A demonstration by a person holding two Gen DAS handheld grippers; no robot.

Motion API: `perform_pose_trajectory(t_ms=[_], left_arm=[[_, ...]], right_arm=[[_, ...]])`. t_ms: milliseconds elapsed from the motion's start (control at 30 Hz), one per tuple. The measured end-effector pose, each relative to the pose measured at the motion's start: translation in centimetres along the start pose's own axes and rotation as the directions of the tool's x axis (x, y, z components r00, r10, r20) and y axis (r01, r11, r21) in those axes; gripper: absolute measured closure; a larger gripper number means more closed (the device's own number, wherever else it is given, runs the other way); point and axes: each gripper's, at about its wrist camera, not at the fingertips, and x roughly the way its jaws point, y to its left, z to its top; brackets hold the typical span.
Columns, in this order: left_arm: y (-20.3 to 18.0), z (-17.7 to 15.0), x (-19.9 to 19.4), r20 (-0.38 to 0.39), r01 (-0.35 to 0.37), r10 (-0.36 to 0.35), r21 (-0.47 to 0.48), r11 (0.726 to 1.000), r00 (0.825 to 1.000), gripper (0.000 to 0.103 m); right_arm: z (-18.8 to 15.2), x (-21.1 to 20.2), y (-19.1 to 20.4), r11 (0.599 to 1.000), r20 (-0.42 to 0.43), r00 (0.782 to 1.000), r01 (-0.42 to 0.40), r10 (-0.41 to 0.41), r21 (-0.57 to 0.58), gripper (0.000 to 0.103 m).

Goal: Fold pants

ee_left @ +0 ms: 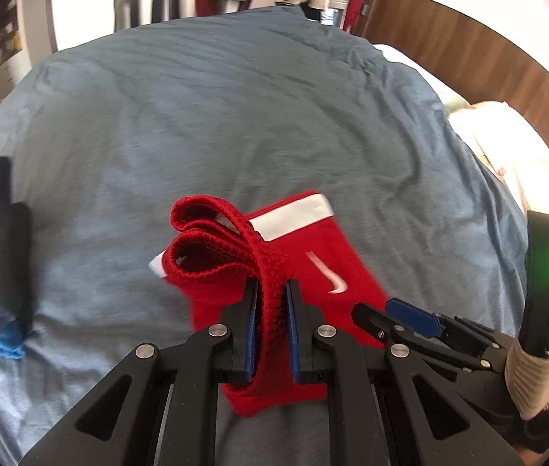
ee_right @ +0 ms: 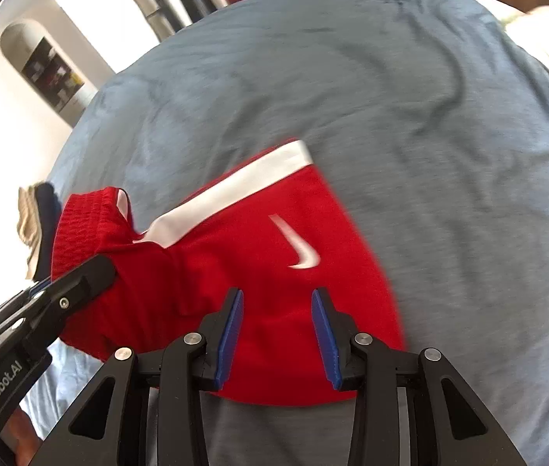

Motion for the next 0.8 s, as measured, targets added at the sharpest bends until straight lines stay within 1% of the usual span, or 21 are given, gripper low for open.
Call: perform_pose_trajectory(t_ms=[167, 333, 400, 467, 500, 567, 667, 700, 767, 800], left_arm=[[-3.4, 0.8, 2.4, -0.025, 0.045, -0.045, 0.022, 0.999, 0.999, 0.089], [-5.8, 0.8, 4.8, -0.06, 0.059, -0.056, 0.058, 0.997, 0.997, 0.087], [-6.4, 0.7, 5.5, -0.083, 0.079, -0.074, 0.063, 0.995, 0.994, 0.082], [-6.8, 0.7, 5.8, -0.095, 0.109, -0.103, 0.071, 0.991, 0.99, 0.064], [-7.0, 0.7, 5.7, -0.092, 0.113, -0.106, 0.079, 0.99, 0.99, 0.061], [-7.3, 0.6, 5.0, -0.08, 0.112, -0.103, 0.119, 0.987, 0.991, 0.06], [-7.2, 0.7, 3.3, -0.054, 0.115, -0.106, 0.208, 0.971, 0.993, 0.059], [-6.9, 0.9, 2.7, -0.032, 0.1, -0.095, 0.254, 0.962, 0.995, 0.058], [-6.1, 1.3, 2.1, 0.026, 0.036, -0.048, 0.352, 0.935, 0.998, 0.053], [-5.4, 1.6, 2.1, 0.053, 0.015, -0.041, 0.415, 0.91, 0.998, 0.053]], right_arm=[[0.0, -0.9, -3.4, 0.999, 0.011, 1.0, 0.023, -0.024, 0.037, 0.066], [-0.2, -1.7, -6.4, 0.996, 0.017, 0.998, 0.053, -0.055, 0.072, 0.066], [-0.3, -2.0, -7.4, 0.994, 0.016, 0.998, 0.06, -0.062, 0.088, 0.066], [-0.4, -2.1, -8.2, 0.992, 0.014, 0.997, 0.072, -0.074, 0.101, 0.066], [-0.5, -2.2, -8.6, 0.991, 0.015, 0.996, 0.082, -0.084, 0.105, 0.066], [-0.7, -2.3, -9.1, 0.988, 0.015, 0.994, 0.105, -0.108, 0.111, 0.066], [-1.0, -2.9, -9.6, 0.986, 0.016, 0.993, 0.116, -0.119, 0.119, 0.066], [-1.1, -3.1, -9.6, 0.985, 0.017, 0.993, 0.118, -0.121, 0.123, 0.066], [-1.2, -3.8, -9.3, 0.986, 0.028, 0.994, 0.104, -0.109, 0.133, 0.066], [-1.3, -4.2, -9.0, 0.986, 0.038, 0.994, 0.094, -0.1, 0.139, 0.066]])
